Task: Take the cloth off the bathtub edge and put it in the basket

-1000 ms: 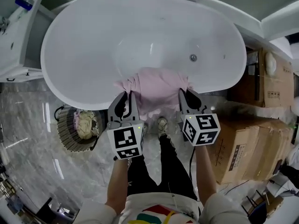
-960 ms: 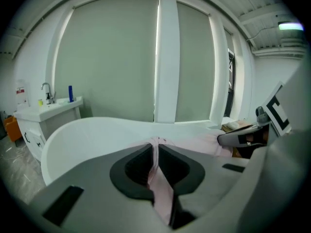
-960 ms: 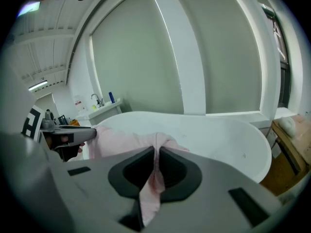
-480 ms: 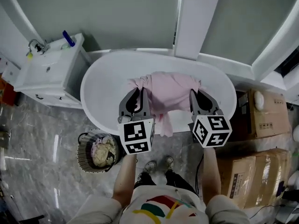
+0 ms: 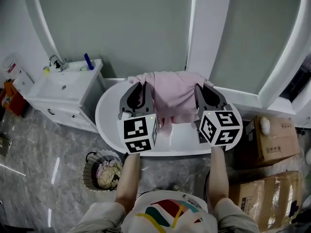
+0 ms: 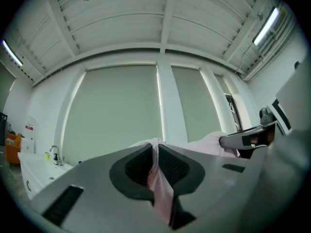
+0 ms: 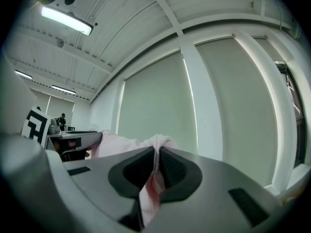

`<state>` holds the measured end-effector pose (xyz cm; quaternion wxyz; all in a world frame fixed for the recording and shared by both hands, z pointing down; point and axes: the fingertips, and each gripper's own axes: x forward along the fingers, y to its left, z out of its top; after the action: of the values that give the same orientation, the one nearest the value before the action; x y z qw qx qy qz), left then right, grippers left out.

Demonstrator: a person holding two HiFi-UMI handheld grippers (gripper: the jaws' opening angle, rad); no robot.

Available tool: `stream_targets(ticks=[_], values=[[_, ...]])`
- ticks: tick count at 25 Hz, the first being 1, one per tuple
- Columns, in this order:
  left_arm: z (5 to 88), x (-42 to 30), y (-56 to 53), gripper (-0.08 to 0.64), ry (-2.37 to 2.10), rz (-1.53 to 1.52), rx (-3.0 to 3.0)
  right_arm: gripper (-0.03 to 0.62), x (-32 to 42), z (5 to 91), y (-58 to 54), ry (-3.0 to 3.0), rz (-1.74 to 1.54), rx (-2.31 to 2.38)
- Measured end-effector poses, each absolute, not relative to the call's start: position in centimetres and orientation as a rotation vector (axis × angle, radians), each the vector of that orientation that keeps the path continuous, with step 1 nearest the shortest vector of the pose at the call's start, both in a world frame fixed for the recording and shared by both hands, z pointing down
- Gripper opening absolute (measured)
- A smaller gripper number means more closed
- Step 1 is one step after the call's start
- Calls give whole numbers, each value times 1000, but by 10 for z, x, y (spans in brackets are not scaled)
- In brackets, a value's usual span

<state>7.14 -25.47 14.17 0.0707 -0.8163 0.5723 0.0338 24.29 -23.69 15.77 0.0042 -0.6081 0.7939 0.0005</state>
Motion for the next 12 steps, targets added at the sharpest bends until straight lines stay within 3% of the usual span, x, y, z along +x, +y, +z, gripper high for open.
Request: stream_targets(ticks=[12], values=[[138, 55, -231, 52, 1823, 130, -2370, 40, 223, 155, -222, 2542, 35, -1788]])
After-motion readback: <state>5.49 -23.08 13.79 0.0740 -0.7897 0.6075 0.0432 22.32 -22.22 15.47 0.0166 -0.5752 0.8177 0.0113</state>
